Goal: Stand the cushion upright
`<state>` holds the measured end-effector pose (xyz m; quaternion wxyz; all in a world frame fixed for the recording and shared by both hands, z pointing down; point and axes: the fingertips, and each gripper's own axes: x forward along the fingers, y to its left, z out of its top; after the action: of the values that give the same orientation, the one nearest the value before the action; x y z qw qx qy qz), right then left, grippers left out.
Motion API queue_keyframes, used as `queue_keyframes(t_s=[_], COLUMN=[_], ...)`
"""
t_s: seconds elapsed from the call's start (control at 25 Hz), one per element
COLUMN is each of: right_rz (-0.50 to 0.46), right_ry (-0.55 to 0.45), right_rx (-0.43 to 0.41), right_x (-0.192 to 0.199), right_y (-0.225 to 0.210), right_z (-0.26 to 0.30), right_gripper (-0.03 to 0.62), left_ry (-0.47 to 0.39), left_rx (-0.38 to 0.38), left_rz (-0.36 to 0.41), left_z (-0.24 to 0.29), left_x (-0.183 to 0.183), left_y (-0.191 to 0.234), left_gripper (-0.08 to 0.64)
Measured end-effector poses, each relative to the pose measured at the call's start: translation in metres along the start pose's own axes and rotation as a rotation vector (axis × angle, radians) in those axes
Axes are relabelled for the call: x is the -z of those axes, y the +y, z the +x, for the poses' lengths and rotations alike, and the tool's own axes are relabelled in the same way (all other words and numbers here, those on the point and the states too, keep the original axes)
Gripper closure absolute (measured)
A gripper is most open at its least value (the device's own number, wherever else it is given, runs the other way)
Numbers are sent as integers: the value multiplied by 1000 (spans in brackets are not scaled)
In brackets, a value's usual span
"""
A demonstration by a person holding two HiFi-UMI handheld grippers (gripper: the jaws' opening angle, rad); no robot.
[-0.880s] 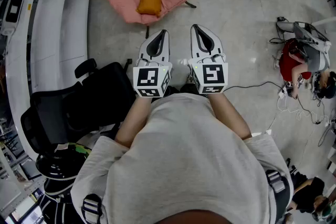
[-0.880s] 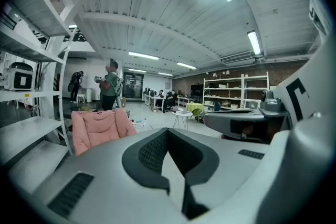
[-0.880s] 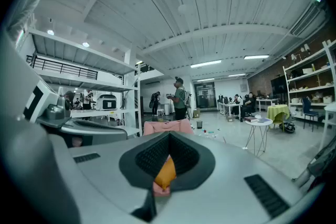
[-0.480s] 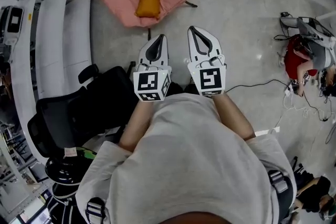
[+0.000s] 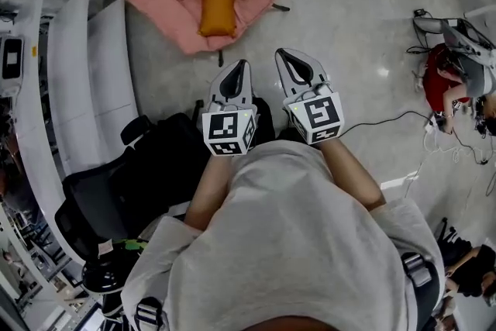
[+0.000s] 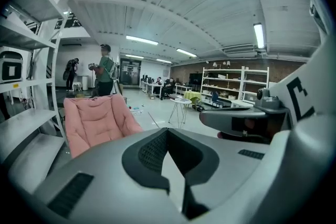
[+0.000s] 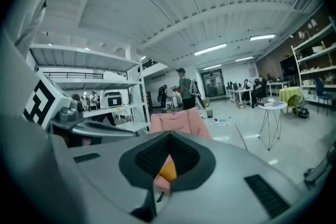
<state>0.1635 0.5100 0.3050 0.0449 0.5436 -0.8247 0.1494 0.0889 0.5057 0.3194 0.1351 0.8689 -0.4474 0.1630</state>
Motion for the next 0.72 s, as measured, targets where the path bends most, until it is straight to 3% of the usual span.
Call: queue_keyframes(t_s=[0.32,0.72], right_rz=[-36,-67], right_ry=[116,196], right_rx=[74,87], right_x=[8,10], right_y=[-6,23], right_z=[87,175], right_gripper=[584,584], left_ry=[40,86], left_rx=[69,97], left_rz=[-30,-22], left_z=[42,66], left_x=[-13,-14], left_y=[82,173], left_gripper=[547,547])
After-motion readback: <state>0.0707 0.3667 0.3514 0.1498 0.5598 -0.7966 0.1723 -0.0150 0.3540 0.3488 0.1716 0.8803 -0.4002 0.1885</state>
